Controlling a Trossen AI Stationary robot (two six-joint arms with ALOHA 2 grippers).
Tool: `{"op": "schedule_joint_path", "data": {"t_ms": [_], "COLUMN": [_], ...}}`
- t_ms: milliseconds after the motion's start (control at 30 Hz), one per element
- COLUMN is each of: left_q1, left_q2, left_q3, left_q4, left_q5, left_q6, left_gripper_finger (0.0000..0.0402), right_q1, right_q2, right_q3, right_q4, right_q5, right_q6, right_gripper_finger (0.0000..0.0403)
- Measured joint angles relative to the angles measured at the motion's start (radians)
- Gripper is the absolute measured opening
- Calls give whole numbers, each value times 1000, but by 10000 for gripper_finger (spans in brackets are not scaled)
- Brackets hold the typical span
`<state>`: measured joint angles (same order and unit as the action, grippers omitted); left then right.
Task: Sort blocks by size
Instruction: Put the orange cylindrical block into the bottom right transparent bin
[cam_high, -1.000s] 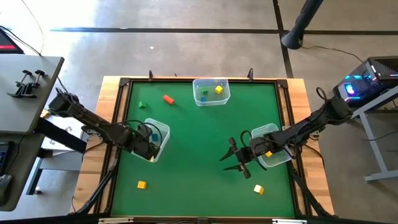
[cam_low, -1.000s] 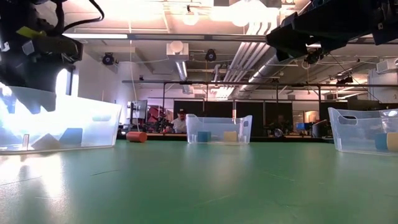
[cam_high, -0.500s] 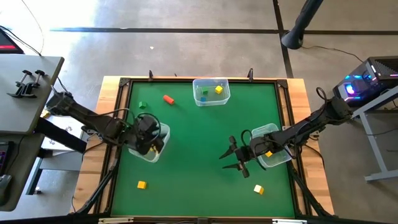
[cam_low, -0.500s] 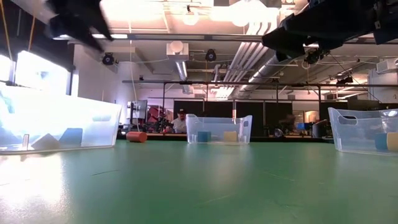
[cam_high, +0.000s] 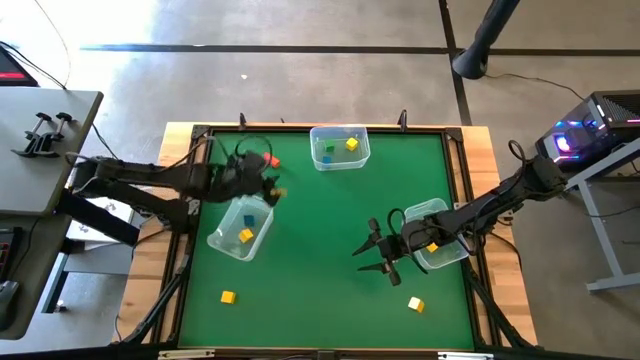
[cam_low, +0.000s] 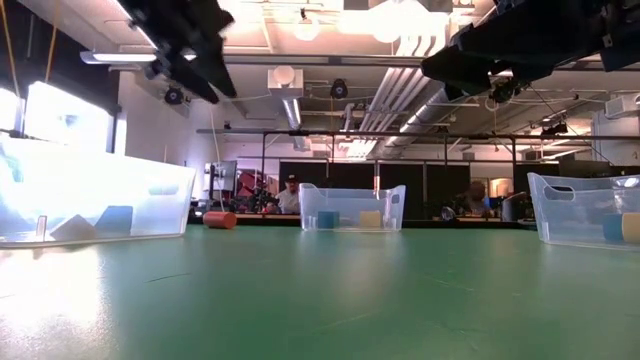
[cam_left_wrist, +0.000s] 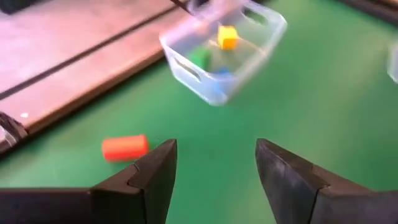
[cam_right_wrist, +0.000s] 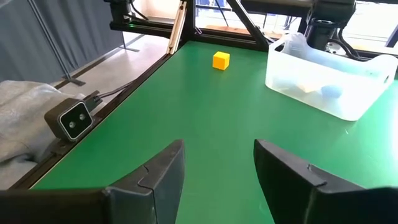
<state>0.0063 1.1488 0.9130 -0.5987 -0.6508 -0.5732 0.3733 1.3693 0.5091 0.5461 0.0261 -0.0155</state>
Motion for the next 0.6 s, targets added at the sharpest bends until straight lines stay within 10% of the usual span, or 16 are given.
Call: {"op": "schedule_joint_path", "data": {"t_ms": [600], "left_q1": [524], "left_q2": [285], "left_q3": [-33], "left_q4": [230], "left_q5": [304], "left_q6": [336], "left_gripper_finger": [203], "right_q1": [-35], "right_q2": [0], "right_q3": [0], "right_q4": [-4], "right_q5": [0], "right_q6": [20], "right_gripper_finger": [188]}}
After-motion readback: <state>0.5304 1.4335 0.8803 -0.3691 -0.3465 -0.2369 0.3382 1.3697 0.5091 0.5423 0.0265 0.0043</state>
